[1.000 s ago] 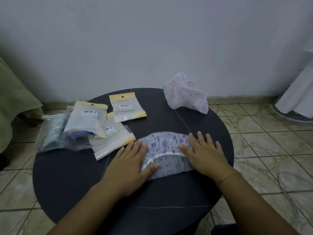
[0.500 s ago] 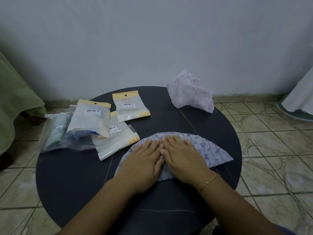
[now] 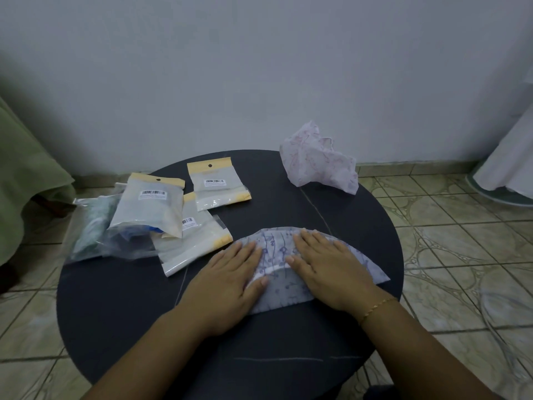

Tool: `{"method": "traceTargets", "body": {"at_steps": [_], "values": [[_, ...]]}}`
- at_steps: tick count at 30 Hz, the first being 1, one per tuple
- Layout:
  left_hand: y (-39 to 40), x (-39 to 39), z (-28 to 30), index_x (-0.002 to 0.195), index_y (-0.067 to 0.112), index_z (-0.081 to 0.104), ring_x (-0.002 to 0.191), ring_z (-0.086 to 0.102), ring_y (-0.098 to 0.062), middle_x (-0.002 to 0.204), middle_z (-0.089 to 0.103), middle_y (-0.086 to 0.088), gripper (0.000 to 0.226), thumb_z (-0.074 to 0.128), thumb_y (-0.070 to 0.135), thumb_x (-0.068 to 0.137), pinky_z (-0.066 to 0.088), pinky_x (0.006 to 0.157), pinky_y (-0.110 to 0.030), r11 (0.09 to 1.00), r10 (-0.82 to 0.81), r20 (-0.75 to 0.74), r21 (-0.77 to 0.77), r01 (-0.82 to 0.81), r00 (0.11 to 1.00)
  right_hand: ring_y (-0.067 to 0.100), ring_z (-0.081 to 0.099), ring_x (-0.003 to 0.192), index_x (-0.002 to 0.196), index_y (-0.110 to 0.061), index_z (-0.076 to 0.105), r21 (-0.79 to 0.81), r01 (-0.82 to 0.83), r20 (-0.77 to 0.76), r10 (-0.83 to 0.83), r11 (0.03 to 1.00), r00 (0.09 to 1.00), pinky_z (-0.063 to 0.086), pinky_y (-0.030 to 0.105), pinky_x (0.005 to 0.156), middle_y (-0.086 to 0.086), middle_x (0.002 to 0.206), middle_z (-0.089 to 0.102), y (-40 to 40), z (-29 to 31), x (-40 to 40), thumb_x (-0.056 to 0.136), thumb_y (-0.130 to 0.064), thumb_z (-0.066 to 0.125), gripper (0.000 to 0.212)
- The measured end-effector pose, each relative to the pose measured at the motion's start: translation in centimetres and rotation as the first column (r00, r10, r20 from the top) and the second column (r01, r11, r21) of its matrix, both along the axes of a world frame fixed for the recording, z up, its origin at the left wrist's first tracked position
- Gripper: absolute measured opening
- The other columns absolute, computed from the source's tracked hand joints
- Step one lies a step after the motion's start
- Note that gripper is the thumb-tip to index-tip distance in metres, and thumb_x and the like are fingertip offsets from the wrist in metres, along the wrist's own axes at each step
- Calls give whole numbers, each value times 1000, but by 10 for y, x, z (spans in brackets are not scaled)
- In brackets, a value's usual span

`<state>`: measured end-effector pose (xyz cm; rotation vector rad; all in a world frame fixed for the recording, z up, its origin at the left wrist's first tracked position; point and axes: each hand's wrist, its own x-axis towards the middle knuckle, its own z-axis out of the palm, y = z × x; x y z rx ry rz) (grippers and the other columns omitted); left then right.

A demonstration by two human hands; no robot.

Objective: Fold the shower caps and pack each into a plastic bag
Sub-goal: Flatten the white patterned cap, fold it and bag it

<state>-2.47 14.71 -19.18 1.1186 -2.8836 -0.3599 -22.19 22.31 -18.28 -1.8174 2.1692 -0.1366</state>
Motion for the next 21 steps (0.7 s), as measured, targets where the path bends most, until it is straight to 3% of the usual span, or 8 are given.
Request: {"method": "traceTargets", "body": {"at_steps": [6, 8, 11, 13, 15, 18, 21], "values": [[-5, 24, -4, 138, 41, -15, 134, -24, 8, 145, -21, 27, 84, -18, 83, 64, -12, 110, -17, 999, 17, -21, 49, -16, 1000, 6, -10, 144, 150, -30, -3, 23, 76, -5, -76, 997, 997, -6, 36, 116, -11, 158, -8, 8, 3, -24, 98, -50, 10, 57], [-4, 32, -1, 143, 36, -5, 137, -17, 8, 147, -14, 26, 69, 2, 71, 84, -13, 106, -9, 996, -4, -47, 91, 8, 999, 7, -10, 144, 150, -30, -2, 8, 75, -22, -75, 997, 997, -7, 39, 116, -10, 158, -6, 9, 2, -27, 99, -47, 11, 55], [0, 41, 5, 146, 29, 24, 137, 6, 10, 149, 9, 23, 81, 9, 59, 73, -6, 101, 1, 995, -22, -159, 89, 36, 987, 15, -8, 146, 150, -28, 13, -108, 128, -151, -144, 986, 978, -10, 47, 114, -2, 159, -1, 7, 2, -27, 98, -45, 25, 57], [5, 45, 7, 138, 29, 45, 129, 21, 13, 145, 30, 22, 79, 17, 56, 69, 6, 102, 2, 997, -6, -220, 77, 24, 975, 26, 16, 142, 140, -24, 41, -328, 172, -205, -248, 929, 947, 7, 50, 113, 9, 153, 25, 7, 5, -22, 90, -42, 47, 53], [10, 47, 8, 127, 36, 57, 122, 31, 15, 134, 41, 27, 66, 27, 56, 71, 23, 106, -9, 996, 5, -270, 87, 20, 963, 28, 44, 117, 114, -20, 63, -501, 225, -197, -363, 836, 911, 31, 43, 96, 9, 124, 52, 5, 11, -12, 82, -33, 59, 35], [16, 50, 10, 115, 44, 63, 115, 38, 13, 119, 44, 35, 52, 36, 59, 73, 35, 102, -25, 997, -18, -270, 64, 36, 963, 24, 47, 105, 106, -17, 62, -350, 349, -152, -420, 869, 895, 36, 36, 87, 5, 111, 54, 3, 14, -2, 88, -37, 49, 30], [22, 49, 11, 109, 48, 64, 112, 39, 12, 112, 47, 35, 46, 42, 67, 73, 32, 99, -24, 997, -55, -275, 31, 66, 960, 24, 48, 110, 113, -17, 61, -263, 360, -104, -397, 895, 912, 37, 36, 91, 6, 117, 54, -2, 13, -1, 92, -48, 40, 43]]}}
